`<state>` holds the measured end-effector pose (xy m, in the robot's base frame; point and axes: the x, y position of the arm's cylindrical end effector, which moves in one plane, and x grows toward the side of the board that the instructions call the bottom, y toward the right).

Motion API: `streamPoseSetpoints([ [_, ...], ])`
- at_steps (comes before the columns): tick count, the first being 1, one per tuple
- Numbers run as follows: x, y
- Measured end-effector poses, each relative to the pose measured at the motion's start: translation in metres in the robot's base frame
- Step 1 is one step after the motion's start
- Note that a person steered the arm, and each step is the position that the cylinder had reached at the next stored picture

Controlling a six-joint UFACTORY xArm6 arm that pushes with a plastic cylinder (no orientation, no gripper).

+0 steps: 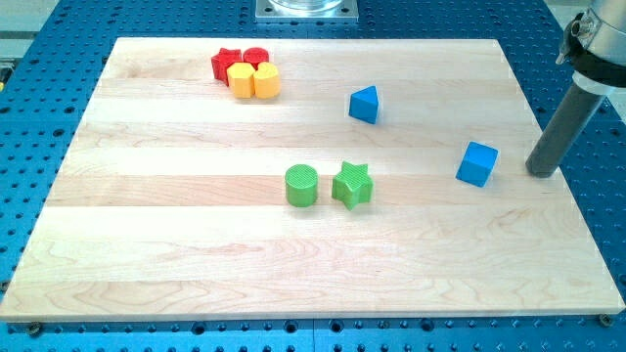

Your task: Drag the blue cube towards the green star

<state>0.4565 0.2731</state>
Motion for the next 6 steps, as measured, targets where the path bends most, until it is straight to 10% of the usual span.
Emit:
streamPoseSetpoints([
  [6,-0.023,-0.137],
])
